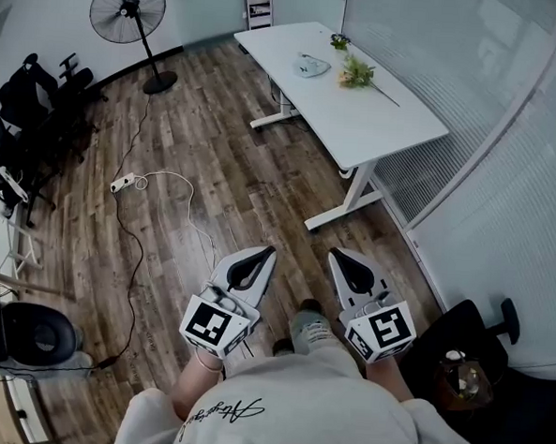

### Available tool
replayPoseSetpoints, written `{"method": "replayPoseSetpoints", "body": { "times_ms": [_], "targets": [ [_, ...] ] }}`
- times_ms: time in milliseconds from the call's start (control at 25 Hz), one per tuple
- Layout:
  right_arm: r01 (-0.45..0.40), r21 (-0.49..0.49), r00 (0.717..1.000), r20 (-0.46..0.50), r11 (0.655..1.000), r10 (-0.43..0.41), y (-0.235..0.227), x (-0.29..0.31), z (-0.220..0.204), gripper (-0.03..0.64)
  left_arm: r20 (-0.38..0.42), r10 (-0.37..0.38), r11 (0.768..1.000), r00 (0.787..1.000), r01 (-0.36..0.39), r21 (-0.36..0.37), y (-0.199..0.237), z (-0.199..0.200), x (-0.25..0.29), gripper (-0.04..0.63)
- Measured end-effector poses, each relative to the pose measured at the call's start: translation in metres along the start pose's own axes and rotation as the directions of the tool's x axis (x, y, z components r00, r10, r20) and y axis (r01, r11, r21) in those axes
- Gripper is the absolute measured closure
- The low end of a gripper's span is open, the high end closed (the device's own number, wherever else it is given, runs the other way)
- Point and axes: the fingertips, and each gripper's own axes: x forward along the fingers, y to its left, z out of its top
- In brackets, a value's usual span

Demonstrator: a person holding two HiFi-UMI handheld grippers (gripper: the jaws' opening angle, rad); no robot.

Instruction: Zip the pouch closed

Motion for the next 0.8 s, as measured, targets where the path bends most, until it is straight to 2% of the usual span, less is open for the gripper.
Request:
{"method": "replayPoseSetpoints", "body": {
  "times_ms": [160, 240, 280, 320, 360, 400, 440, 520, 800],
  "targets": [
    [0.006, 0.000, 1.000, 0.008, 1.000, -0.006, -0.001, 0.001, 0.000, 0.615, 0.006, 0.002, 1.000, 1.000, -0.002, 0.007, 0.000, 0.002, 0.002, 0.598],
    [0.034, 0.013, 0.999, 0.038, 0.999, -0.034, -0.005, 0.002, 0.005, 0.608, 0.028, 0.035, 0.999, 0.999, -0.035, 0.010, 0.006, 0.007, 0.000, 0.598],
    [0.056, 0.028, 0.997, 0.057, 0.998, -0.057, -0.009, 0.002, 0.009, 0.507, 0.043, 0.060, 0.998, 0.997, -0.061, 0.010, 0.010, 0.010, -0.001, 0.586],
    [0.083, 0.045, 0.994, 0.074, 0.996, -0.086, -0.013, 0.001, 0.012, 0.353, 0.058, 0.083, 0.996, 0.995, -0.084, 0.009, 0.013, 0.013, -0.002, 0.422],
    [0.112, 0.062, 0.989, 0.086, 0.992, -0.118, -0.019, 0.000, 0.014, 0.289, 0.070, 0.100, 0.995, 0.993, -0.101, 0.008, 0.015, 0.016, -0.003, 0.227],
    [0.140, 0.074, 0.985, 0.093, 0.987, -0.147, -0.024, -0.001, 0.015, 0.258, 0.077, 0.113, 0.993, 0.991, -0.114, 0.010, 0.017, 0.018, -0.004, 0.198],
    [0.161, 0.082, 0.981, 0.095, 0.984, -0.168, -0.029, -0.002, 0.014, 0.208, 0.078, 0.123, 0.992, 0.989, -0.124, 0.015, 0.019, 0.019, -0.004, 0.179],
    [0.181, 0.090, 0.978, 0.091, 0.979, -0.189, -0.033, -0.003, 0.012, 0.172, 0.069, 0.134, 0.990, 0.989, -0.137, 0.031, 0.022, 0.017, -0.004, 0.167],
    [0.184, 0.109, 0.978, 0.079, 0.977, -0.193, -0.034, -0.002, 0.007, 0.166, 0.048, 0.151, 0.988, 0.987, -0.152, 0.023, 0.030, 0.012, -0.007, 0.164]
  ]
}}
